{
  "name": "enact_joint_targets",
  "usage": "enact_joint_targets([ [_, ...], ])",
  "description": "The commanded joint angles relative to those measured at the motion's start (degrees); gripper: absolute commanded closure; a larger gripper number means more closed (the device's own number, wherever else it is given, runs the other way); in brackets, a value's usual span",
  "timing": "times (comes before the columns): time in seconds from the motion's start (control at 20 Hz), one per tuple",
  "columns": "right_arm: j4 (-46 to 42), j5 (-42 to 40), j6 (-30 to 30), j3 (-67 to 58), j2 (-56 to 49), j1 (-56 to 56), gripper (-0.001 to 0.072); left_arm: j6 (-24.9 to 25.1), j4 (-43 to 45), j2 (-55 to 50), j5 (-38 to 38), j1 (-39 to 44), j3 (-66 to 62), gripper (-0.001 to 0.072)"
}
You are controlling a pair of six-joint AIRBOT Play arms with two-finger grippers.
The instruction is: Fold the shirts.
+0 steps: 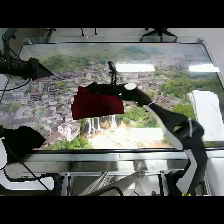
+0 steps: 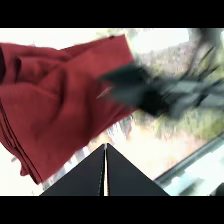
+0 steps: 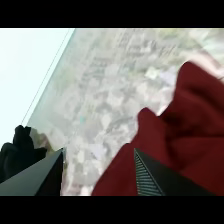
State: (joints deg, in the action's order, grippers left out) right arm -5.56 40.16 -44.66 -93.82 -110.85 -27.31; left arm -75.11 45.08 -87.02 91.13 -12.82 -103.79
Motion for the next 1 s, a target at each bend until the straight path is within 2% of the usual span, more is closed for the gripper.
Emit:
enact_joint_targets([
  [0.0,-25.9,14.1,-19.8,0.0,5.5,11.4,0.0178,0.6,-0.1,0.5,0.3,-0.2,4.3,0.0694],
  [0.05,-32.6,17.3,-25.1,0.0,6.0,14.2,0.007,0.8,-0.1,0.5,0.2,-0.2,4.7,0.0694],
  [0.1,-37.5,20.6,-28.9,0.0,5.7,16.5,0.006,1.1,-0.1,0.5,0.2,-0.2,4.8,0.0694],
  [0.15,-40.0,23.1,-30.0,0.1,4.8,17.9,0.0059,1.4,-0.1,0.5,0.2,-0.2,4.8,0.0694],
  [0.25,-40.3,24.9,-29.9,0.1,2.1,18.7,0.0059,1.8,-0.1,0.5,0.1,-0.2,4.8,0.0694],
  [0.45,-40.2,22.7,-28.6,0.1,-3.2,16.2,0.0059,2.5,-0.1,0.5,0.1,-0.2,4.8,0.0694],
  [0.7,-32.0,20.5,-22.9,0.0,-6.7,12.7,0.0074,3.2,-0.1,0.5,-1.3,-0.2,4.8,0.0694],
  [0.75,-31.1,20.0,-22.2,-0.1,-6.7,12.2,0.0132,3.2,-0.1,0.5,-1.4,-0.2,4.8,0.0694],
  [0.9,-26.4,21.4,-19.1,-1.2,-6.5,11.6,0.0587,3.2,-0.1,0.5,-1.3,-0.2,4.8,0.0693],
  [0.95,-26.1,23.0,-19.1,-2.3,-6.1,11.6,0.0637,3.2,-0.1,0.5,-1.3,-0.2,4.8,0.0694],
])
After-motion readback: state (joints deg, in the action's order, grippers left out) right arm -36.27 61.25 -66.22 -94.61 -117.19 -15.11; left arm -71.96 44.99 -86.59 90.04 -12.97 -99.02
